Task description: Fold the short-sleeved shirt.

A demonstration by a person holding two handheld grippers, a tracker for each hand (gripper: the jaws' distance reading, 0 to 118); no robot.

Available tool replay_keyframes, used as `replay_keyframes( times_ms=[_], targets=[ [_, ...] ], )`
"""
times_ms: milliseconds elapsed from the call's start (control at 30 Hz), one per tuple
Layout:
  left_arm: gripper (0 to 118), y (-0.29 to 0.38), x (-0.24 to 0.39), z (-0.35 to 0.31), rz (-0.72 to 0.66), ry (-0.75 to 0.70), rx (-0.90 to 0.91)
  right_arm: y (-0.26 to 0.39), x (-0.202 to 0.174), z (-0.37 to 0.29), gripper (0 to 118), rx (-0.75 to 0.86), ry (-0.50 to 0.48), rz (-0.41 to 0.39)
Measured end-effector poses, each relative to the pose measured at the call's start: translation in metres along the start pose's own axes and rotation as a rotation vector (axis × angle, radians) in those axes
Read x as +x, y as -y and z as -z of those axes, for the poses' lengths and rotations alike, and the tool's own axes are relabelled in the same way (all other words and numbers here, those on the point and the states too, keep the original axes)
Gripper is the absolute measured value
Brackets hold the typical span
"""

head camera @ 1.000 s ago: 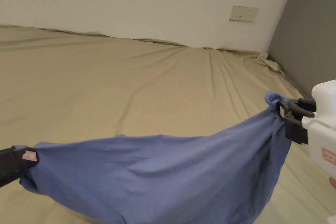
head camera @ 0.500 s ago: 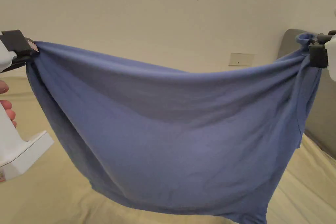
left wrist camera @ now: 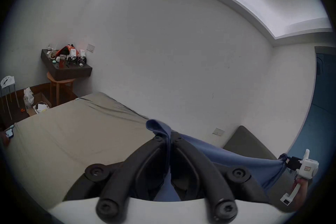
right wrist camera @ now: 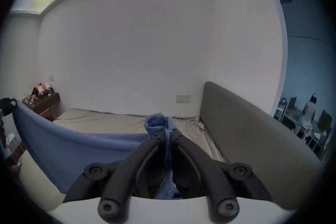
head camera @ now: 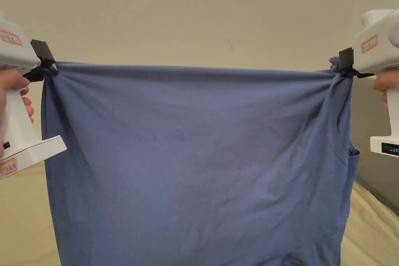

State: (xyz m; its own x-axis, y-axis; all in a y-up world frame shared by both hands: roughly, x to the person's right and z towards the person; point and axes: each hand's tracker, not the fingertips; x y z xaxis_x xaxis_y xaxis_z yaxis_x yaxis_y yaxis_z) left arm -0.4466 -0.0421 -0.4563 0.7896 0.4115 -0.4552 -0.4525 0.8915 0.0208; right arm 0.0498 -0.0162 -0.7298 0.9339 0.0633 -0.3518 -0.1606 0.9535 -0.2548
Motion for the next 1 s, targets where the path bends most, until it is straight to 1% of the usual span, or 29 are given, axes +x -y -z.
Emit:
replay_keyframes(
  times_ms=[100, 300, 433, 567, 600, 667, 700, 767, 867, 1000],
  targets=[
    [2, 0.009, -0.002, 0.016, 0.045, -0.037, -0.025, 0.003, -0.003, 0.020, 8, -0.039, -0.014, 0.011],
    [2, 0.041, -0.026, 0.062, 0.017, -0.083, -0.120, 0.026, -0.019, 0.061, 8, -0.101, -0.010, -0.009],
    [2, 0.077, -0.041, 0.095, 0.055, -0.121, -0.186, 0.057, -0.027, 0.094, 8, -0.148, -0.012, -0.019],
    [2, 0.126, -0.054, 0.122, 0.128, -0.173, -0.276, 0.109, -0.041, 0.123, 9, -0.225, -0.011, -0.092],
    [2, 0.139, -0.059, 0.129, 0.142, -0.185, -0.302, 0.123, -0.044, 0.130, 9, -0.250, -0.009, -0.123],
    [2, 0.166, -0.065, 0.139, 0.168, -0.198, -0.358, 0.151, -0.052, 0.139, 9, -0.279, 0.027, -0.165],
    [2, 0.180, -0.068, 0.145, 0.201, -0.205, -0.391, 0.165, -0.055, 0.144, 8, -0.285, 0.027, -0.173],
    [2, 0.204, -0.074, 0.153, 0.235, -0.221, -0.428, 0.189, -0.056, 0.156, 9, -0.295, 0.025, -0.170],
    [2, 0.235, -0.083, 0.157, 0.225, -0.206, -0.474, 0.225, -0.056, 0.166, 8, -0.347, 0.014, -0.168],
    [2, 0.270, -0.098, 0.147, 0.199, -0.188, -0.541, 0.277, -0.046, 0.164, 8, -0.413, -0.009, -0.133]
  ],
)
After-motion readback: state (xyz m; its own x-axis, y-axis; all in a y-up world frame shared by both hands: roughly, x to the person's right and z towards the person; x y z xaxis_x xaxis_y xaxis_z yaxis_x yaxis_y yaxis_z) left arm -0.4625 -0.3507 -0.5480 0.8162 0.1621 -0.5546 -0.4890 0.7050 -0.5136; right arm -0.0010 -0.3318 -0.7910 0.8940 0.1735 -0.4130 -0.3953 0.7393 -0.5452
